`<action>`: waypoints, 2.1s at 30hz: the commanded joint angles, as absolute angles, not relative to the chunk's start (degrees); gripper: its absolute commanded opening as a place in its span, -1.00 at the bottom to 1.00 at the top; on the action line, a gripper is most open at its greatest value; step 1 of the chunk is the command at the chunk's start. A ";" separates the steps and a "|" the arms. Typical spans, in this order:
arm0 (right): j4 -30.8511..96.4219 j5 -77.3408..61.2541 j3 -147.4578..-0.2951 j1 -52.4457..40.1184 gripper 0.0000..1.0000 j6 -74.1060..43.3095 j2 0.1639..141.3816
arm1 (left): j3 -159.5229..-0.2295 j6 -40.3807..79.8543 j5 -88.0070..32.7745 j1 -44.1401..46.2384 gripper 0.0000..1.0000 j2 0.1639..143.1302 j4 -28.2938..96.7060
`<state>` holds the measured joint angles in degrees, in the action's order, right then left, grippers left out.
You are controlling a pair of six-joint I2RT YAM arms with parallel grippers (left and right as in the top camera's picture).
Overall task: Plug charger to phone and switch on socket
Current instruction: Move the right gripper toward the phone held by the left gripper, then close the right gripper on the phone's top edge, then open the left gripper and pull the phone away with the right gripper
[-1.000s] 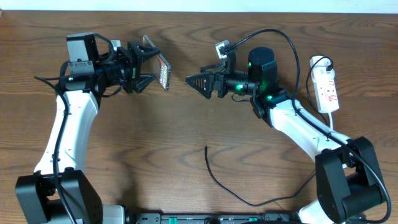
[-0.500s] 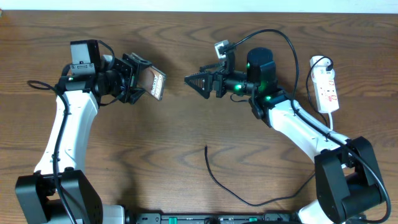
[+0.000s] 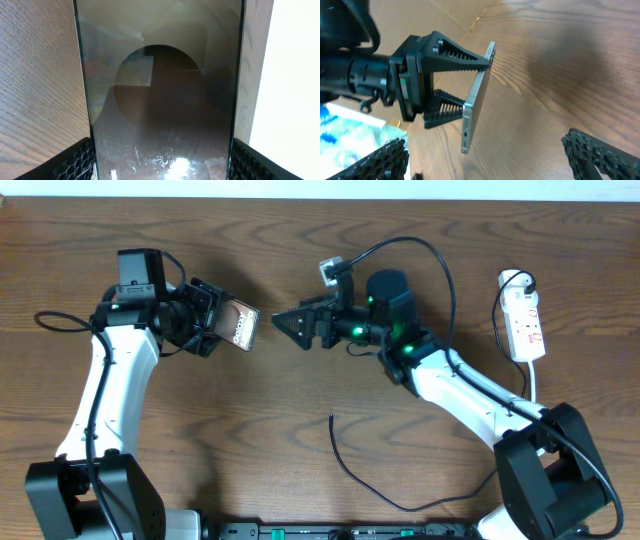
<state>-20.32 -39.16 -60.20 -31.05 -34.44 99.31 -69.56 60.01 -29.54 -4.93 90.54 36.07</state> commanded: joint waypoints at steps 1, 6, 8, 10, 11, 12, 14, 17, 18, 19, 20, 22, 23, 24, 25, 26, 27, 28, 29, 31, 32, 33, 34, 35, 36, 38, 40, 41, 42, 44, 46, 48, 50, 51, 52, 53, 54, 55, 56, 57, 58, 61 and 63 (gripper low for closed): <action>-19.90 -32.18 -61.12 -33.34 0.99 -40.58 99.50 | -71.05 61.58 -26.81 -3.03 -0.86 89.60 36.01; -19.88 -27.40 -61.12 -35.81 0.99 -43.75 99.50 | -71.05 64.97 -26.11 -1.52 -0.86 89.60 35.99; -19.90 -26.87 -61.12 -36.49 0.99 -43.70 99.50 | -71.05 66.06 -26.30 -1.52 -0.86 89.60 36.01; -19.90 -26.87 -61.12 -37.06 0.98 -43.68 99.50 | -71.05 67.22 -26.30 -1.52 -0.85 89.60 35.99; -19.92 -26.85 -61.12 -37.28 0.99 -43.68 99.50 | -71.05 67.92 -26.30 -1.52 -0.85 89.60 36.01; -19.94 -26.85 -61.12 -37.41 0.99 -43.68 99.50 | -71.05 68.36 -26.33 -1.52 -0.86 89.60 36.01; -19.97 -26.87 -61.12 -37.50 0.99 -43.68 99.50 | -71.05 69.38 -26.37 -1.52 -0.86 89.60 36.01; -19.90 -26.87 -61.12 -37.50 0.99 -43.64 99.50 | -71.05 71.33 -27.68 -1.52 -0.86 89.60 36.01; -19.79 -26.89 -61.12 -37.50 0.98 -43.66 99.50 | -71.05 72.34 -28.36 -1.50 -0.85 89.60 36.01; -19.49 -26.87 -61.12 -37.58 0.99 -43.68 99.50 | -71.05 73.36 -29.19 -1.52 -0.86 89.60 36.01; -19.31 -26.89 -61.12 -37.67 0.99 -43.68 99.50 | -71.05 73.69 -29.39 -1.50 -0.86 89.60 36.01; -18.74 -26.72 -61.12 -38.09 0.99 -43.68 99.50 | -71.05 74.06 -29.54 -1.43 -0.85 89.60 36.05; -18.39 -26.35 -61.12 -38.35 0.99 -43.68 99.50 | -71.05 74.08 -29.56 -1.28 -0.86 89.60 36.05; -17.91 -25.67 -61.12 -38.74 0.98 -43.68 99.50 | -71.05 74.22 -29.54 -0.91 -0.85 89.60 36.03; -17.37 -24.86 -61.12 -39.13 0.97 -43.68 99.50 | -71.05 74.28 -29.54 -0.54 -0.86 89.60 36.03; -16.91 -23.88 -61.12 -39.59 0.97 -43.68 99.50 | -71.05 74.30 -29.43 -0.08 -0.86 89.60 35.99; -16.84 -23.33 -61.12 -39.99 0.96 -43.66 99.50 | -71.05 74.37 -29.26 0.34 -0.86 89.60 35.99; -16.84 -22.87 -61.12 -40.38 0.96 -43.66 99.50 | -71.05 74.50 -29.02 0.75 -0.86 89.60 35.99; -16.86 -22.59 -61.12 -40.64 0.96 -43.68 99.50 | -71.05 74.54 -28.84 1.17 -0.86 89.60 35.94; -16.88 -22.59 -61.12 -40.99 0.89 -43.68 99.50 | -71.05 74.91 -28.84 1.78 -0.86 89.60 35.94; -16.86 -22.59 -61.12 -40.99 0.86 -43.68 99.50 | -71.05 74.91 -28.88 1.93 -0.86 89.60 35.94; -16.60 -22.57 -61.12 -40.97 0.86 -43.66 99.50 | -71.05 74.91 -28.88 2.24 -0.85 89.60 35.97; -16.34 -22.37 -61.12 -40.97 0.86 -43.66 99.50 | -71.05 74.89 -28.88 2.42 -0.86 89.60 35.97; -15.99 -22.20 -61.12 -40.99 0.86 -43.66 99.50 | -71.05 74.89 -28.88 2.66 -0.86 89.60 35.99; -15.62 -21.93 -61.12 -40.99 0.85 -43.68 99.50 | -71.05 74.91 -28.88 2.92 -0.85 89.60 35.97; -14.59 -21.26 -61.12 -40.99 0.83 -43.68 99.50 | -71.05 74.91 -28.91 3.38 -0.86 89.60 35.97; -13.89 -20.82 -61.12 -40.99 0.79 -43.66 99.50 | -71.05 74.91 -28.88 3.70 -0.86 89.60 35.97; -13.87 -20.84 -61.10 -40.97 0.74 -43.64 99.53 | -71.05 74.89 -28.91 3.97 -0.85 89.60 35.97; -13.91 -20.78 -61.10 -40.97 0.70 -43.64 99.53 | -71.05 74.89 -28.93 4.10 -0.86 89.60 35.97; -13.89 -20.27 -61.10 -40.97 0.60 -43.57 99.53 | -71.05 74.89 -29.08 4.51 -0.86 89.60 35.97; -13.85 -19.99 -61.10 -40.99 0.48 -43.11 99.53 | -71.05 74.87 -29.15 4.95 -0.86 89.60 35.97; -13.85 -19.99 -61.10 -40.99 0.41 -42.96 99.53 | -71.05 74.87 -29.12 5.48 -0.86 89.58 35.97; -13.87 -19.97 -61.10 -40.99 0.36 -42.94 99.53 | -71.05 74.89 -29.12 5.91 -0.85 89.60 35.97; -13.87 -19.94 -61.10 -40.99 0.29 -42.74 99.53 | -71.05 74.89 -29.15 6.15 -0.85 89.58 35.94; -13.82 -19.75 -61.10 -40.97 0.24 -42.70 99.53 | -71.05 74.89 -29.15 6.39 -0.85 89.58 35.94; -13.82 -19.57 -61.10 -40.97 0.22 -42.59 99.53 | -71.05 74.89 -29.15 6.63 -0.85 89.60 35.94; -13.82 -19.57 -61.10 -40.97 0.20 -42.57 99.53 | -71.05 74.89 -29.15 6.85 -0.86 89.58 35.94; -13.82 -19.55 -61.10 -40.97 0.19 -42.57 99.53 | -71.05 74.87 -29.17 7.05 -0.86 89.58 35.92; -13.74 -19.25 -61.10 -40.97 0.16 -42.39 99.57 | -71.05 74.87 -29.19 7.22 -0.85 89.58 35.83; -13.67 -18.92 -61.10 -40.99 0.12 -42.11 99.61 | -71.05 74.89 -29.32 7.38 -0.86 89.58 35.75; -13.56 -18.74 -61.10 -40.97 0.08 -42.09 99.70 | -71.05 74.89 -29.34 7.49 -0.86 89.58 35.66; -13.45 -18.70 -61.10 -40.97 -0.03 -42.15 100.31 | -71.05 74.89 -29.61 7.49 -0.86 89.58 35.55; -13.45 -18.70 -61.10 -40.97 -0.08 -42.13 100.64 | -71.05 74.87 -29.89 7.49 -0.85 89.58 35.55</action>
